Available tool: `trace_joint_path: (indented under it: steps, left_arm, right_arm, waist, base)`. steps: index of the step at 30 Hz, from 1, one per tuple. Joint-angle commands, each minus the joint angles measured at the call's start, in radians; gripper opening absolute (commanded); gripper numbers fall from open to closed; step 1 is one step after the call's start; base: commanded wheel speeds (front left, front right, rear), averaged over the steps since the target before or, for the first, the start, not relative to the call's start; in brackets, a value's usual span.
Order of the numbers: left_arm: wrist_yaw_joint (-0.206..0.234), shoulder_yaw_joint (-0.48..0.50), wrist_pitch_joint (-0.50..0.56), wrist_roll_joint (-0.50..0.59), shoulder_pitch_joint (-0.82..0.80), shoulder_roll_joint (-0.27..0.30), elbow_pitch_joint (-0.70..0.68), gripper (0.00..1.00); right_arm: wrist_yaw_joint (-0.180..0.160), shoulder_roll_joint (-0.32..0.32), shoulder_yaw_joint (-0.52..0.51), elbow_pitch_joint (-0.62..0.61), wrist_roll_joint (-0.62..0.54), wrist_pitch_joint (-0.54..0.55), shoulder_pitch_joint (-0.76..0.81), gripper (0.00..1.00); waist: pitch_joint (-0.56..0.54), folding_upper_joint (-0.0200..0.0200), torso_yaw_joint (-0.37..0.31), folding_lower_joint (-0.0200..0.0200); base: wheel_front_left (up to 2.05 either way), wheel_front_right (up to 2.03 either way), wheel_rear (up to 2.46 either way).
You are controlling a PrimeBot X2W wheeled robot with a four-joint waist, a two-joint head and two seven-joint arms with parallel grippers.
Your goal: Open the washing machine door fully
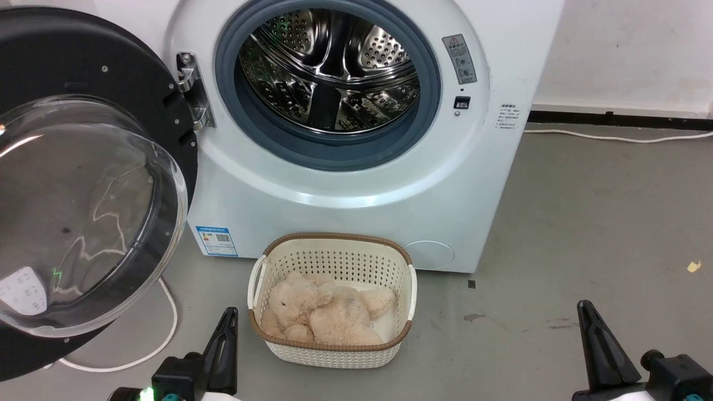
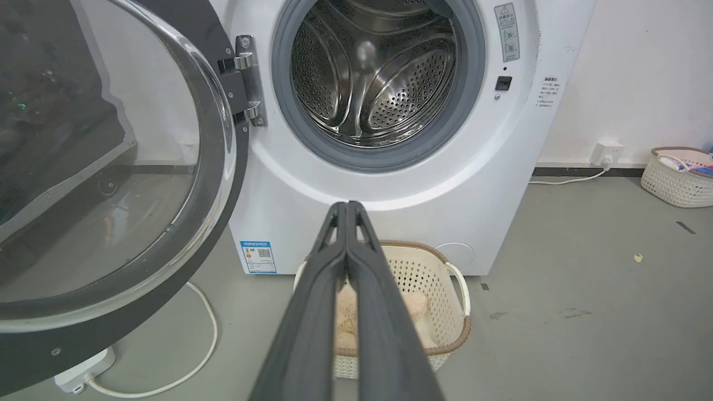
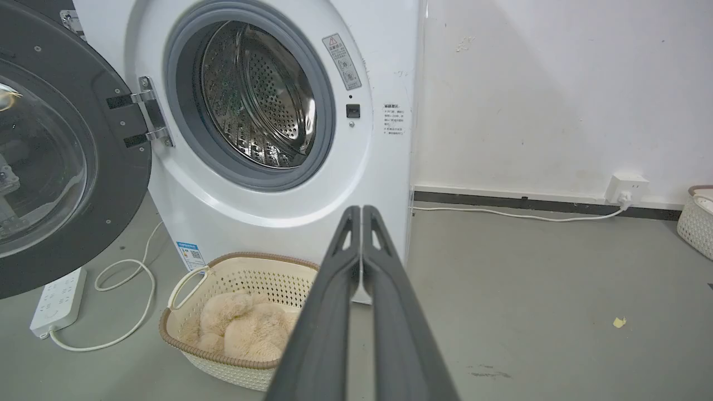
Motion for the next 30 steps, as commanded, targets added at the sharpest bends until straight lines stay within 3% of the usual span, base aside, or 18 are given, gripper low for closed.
trace_joint_path:
  steps: [1, 30]
  left_arm:
    - [-0.006, 0.006, 0.005, 0.010, -0.009, -0.007, -0.002, 0.00]
    - [-0.039, 0.061, 0.056, 0.064, -0.026, -0.044, -0.012, 0.00]
  right_arm:
    - [0.000, 0.000, 0.002, -0.003, -0.008, 0.005, -0.012, 0.00]
    - [0.000, 0.001, 0.017, -0.009, -0.031, 0.065, -0.039, 0.00]
  waist:
    - [0.000, 0.0000, 0.000, -0.0001]
    - [0.005, 0.0000, -0.006, -0.0001]
  base:
    - [0.00, 0.00, 0.00]
    - [0.00, 0.00, 0.00]
